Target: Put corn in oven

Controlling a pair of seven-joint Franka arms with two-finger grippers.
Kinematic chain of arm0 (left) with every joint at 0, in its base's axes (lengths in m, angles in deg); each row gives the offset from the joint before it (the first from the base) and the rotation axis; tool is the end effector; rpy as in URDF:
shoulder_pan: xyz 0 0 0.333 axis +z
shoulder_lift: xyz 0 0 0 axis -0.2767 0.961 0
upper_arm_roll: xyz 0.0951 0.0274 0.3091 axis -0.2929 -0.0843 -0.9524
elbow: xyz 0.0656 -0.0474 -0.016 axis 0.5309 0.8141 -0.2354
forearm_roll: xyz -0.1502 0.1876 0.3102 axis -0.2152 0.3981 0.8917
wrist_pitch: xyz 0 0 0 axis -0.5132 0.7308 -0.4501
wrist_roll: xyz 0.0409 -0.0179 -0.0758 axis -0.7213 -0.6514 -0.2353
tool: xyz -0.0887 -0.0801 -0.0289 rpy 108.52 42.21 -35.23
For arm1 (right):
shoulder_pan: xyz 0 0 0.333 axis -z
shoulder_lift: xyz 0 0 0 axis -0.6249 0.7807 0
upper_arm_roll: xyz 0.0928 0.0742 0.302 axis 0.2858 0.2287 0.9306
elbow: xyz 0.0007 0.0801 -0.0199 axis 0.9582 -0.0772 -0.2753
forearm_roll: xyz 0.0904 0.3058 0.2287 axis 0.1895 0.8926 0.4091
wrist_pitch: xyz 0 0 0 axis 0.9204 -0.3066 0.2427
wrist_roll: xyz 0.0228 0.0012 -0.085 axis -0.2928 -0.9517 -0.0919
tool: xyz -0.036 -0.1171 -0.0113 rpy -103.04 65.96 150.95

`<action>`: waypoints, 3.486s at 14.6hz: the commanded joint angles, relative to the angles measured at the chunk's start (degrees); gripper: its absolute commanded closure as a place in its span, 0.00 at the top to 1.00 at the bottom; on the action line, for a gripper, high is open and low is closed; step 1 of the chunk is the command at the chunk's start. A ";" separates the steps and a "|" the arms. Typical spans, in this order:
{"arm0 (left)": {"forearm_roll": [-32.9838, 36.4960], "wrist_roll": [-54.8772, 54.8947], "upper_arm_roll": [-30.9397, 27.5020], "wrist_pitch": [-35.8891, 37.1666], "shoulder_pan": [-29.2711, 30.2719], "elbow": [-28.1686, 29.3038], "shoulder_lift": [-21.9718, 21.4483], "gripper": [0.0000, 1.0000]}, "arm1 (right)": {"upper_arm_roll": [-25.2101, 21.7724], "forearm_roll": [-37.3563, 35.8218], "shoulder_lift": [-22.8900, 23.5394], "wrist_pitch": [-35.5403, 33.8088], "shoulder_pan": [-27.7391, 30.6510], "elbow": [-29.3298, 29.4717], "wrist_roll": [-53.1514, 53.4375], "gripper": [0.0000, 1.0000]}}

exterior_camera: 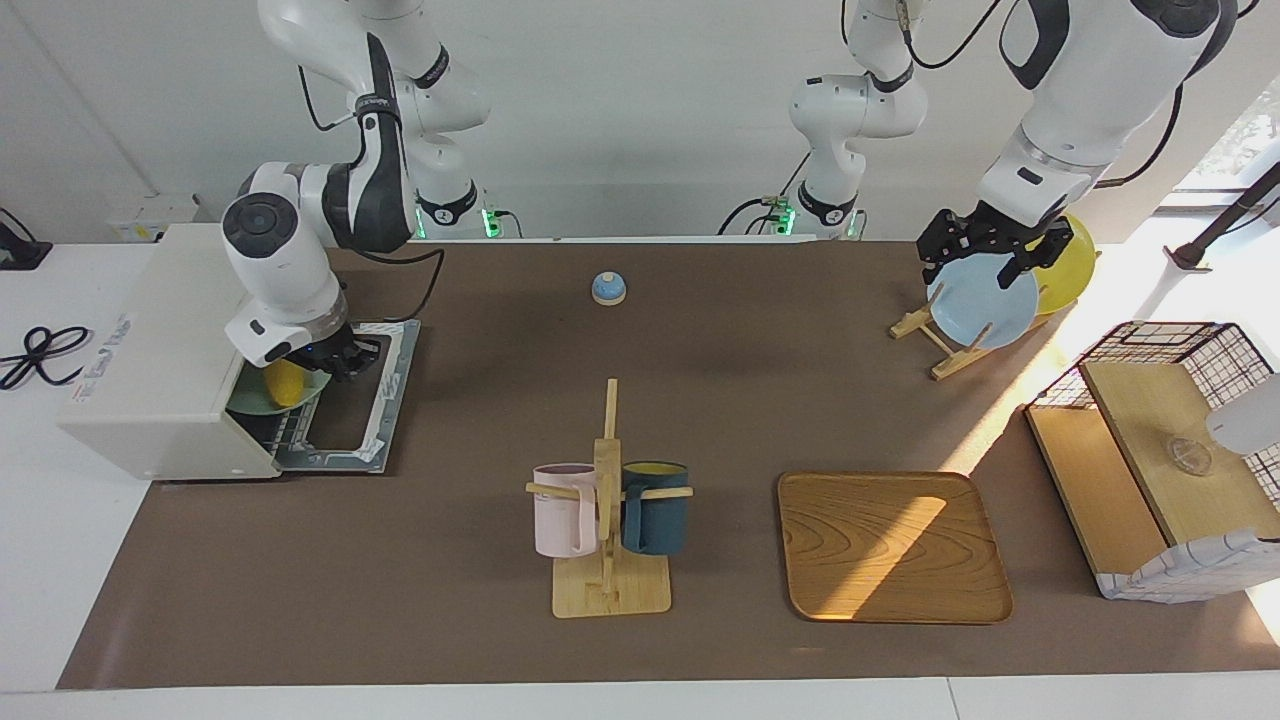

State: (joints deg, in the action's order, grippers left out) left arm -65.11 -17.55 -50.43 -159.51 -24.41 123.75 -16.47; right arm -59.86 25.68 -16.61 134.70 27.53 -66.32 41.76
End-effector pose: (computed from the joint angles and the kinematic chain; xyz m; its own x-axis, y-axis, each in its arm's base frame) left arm 0.5503 -0.0830 0.6111 0.9851 -0.1671 -0.0397 -0.1668 -0.9859 0.0092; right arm 0.5543 -0.0076 0.3891 0.9946 -0.0181 -0.1021 -0.0045 -0.9912 0.1324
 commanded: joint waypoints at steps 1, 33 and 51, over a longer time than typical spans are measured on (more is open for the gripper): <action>0.39 0.36 0.41 0.18 0.61 1.09 -1.19 1.00 | 0.19 1.50 1.20 4.22 -3.61 -0.38 5.58 0.00; 0.39 0.36 0.41 0.18 0.61 1.09 -1.19 1.00 | -0.17 -16.95 4.82 -6.46 0.84 5.48 -1.92 0.00; 0.39 0.36 0.41 0.18 0.61 1.09 -1.19 1.00 | 0.36 11.26 -7.23 -25.54 7.80 20.88 -15.06 0.75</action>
State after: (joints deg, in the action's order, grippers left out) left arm -65.11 -17.55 -50.43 -159.51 -24.41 123.75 -16.47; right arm -59.53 34.60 -25.02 110.94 35.11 -46.85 27.92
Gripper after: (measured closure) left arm 0.000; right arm 0.744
